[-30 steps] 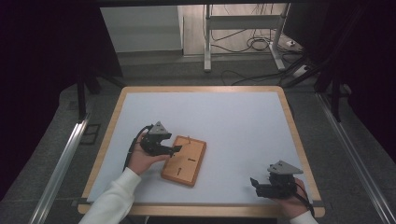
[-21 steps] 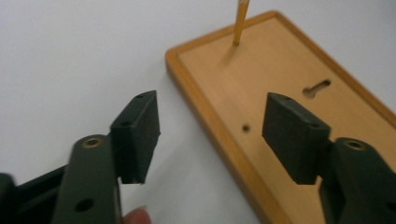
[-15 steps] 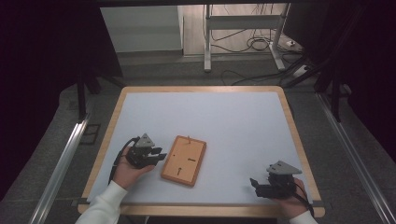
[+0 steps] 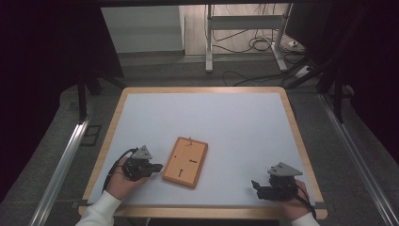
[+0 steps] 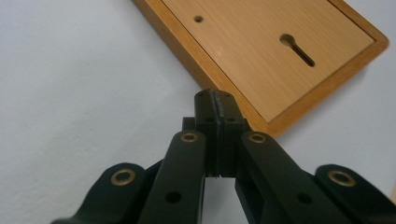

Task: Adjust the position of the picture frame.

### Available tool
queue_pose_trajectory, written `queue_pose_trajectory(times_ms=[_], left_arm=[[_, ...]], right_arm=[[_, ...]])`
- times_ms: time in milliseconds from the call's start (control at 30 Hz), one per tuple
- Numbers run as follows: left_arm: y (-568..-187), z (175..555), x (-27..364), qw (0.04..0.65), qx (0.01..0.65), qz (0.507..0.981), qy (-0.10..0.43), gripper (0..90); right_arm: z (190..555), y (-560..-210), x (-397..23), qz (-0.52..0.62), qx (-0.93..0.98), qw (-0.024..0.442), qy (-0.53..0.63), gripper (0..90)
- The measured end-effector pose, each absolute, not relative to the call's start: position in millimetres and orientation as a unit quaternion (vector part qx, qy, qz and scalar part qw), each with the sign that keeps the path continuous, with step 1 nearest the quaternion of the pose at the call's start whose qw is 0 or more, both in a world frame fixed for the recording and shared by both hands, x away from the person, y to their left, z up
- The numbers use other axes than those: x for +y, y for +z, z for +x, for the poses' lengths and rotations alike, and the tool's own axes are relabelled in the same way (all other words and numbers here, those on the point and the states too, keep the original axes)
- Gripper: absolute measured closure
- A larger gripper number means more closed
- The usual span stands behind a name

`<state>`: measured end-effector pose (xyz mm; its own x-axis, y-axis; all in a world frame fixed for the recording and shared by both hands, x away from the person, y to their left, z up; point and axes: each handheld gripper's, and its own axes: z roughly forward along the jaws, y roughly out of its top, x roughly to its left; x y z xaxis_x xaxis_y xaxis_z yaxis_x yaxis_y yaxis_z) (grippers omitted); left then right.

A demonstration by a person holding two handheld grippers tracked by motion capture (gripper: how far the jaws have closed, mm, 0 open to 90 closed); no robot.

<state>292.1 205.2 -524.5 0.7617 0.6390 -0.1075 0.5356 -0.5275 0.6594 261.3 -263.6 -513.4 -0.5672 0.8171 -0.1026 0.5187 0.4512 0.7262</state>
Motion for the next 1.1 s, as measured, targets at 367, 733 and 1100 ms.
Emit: queue_pose_trajectory(times_ms=[367,733,1100], left_arm=[[-528.3,287.0,204.6,0.348,0.330,0.876,0.057,89.6],[-530.4,289.4,206.4,0.353,0.334,0.873,0.047,89.7],[-530.8,288.3,203.8,0.354,0.342,0.869,0.053,89.7]], right_arm=[[261.4,-514.1,-263.0,0.406,0.822,0.226,0.329,10.7],[261.7,-513.4,-264.0,0.409,0.819,0.228,0.331,10.7],[262.2,-514.3,-263.1,0.409,0.820,0.228,0.329,10.7]])
